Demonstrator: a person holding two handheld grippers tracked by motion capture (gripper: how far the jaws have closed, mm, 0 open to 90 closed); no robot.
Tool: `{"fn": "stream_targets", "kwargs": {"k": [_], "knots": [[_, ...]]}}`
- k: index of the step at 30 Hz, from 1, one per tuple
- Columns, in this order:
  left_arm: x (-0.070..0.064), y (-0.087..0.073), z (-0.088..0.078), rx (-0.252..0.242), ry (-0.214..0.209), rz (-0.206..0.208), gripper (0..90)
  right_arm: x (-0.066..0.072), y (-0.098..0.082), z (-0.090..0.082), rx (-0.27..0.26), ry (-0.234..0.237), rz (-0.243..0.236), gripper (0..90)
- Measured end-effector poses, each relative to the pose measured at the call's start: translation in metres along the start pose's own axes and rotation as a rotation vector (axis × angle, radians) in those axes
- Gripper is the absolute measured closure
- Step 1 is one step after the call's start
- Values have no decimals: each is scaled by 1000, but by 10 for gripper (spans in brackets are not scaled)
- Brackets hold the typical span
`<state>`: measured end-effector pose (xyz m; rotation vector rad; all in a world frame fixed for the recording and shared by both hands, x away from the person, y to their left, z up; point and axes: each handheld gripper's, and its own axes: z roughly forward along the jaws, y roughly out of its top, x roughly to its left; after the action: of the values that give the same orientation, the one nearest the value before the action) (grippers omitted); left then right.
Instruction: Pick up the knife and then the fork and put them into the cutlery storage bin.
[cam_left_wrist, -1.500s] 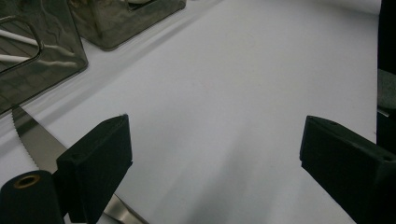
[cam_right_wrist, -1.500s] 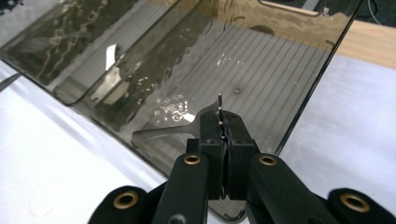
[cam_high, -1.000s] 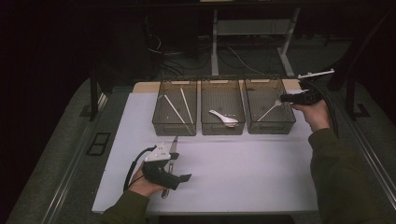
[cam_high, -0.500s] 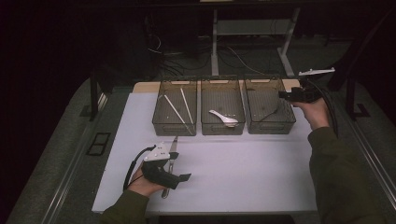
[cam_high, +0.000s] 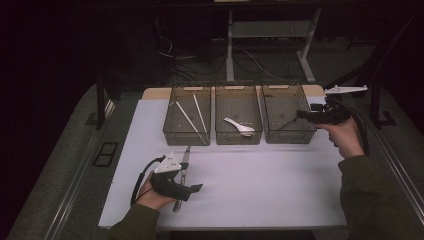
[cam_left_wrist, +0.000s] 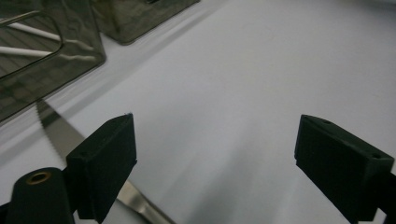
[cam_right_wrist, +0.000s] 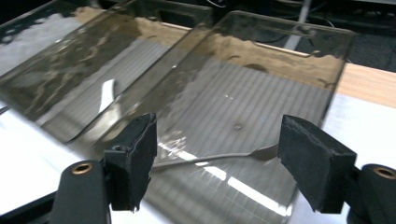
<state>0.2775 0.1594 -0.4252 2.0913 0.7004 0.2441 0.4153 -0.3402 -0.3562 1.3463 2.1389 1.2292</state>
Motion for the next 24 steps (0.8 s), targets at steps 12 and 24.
{"fn": "stream_targets", "kwargs": {"k": [12,24], "knots": [[13,1,-8,47,119,-31,491,46,-50,-28,23,91,-81,283],[34,10,-2,75,226,-89,890,83,-104,-43,42,195,-141,279]]}}
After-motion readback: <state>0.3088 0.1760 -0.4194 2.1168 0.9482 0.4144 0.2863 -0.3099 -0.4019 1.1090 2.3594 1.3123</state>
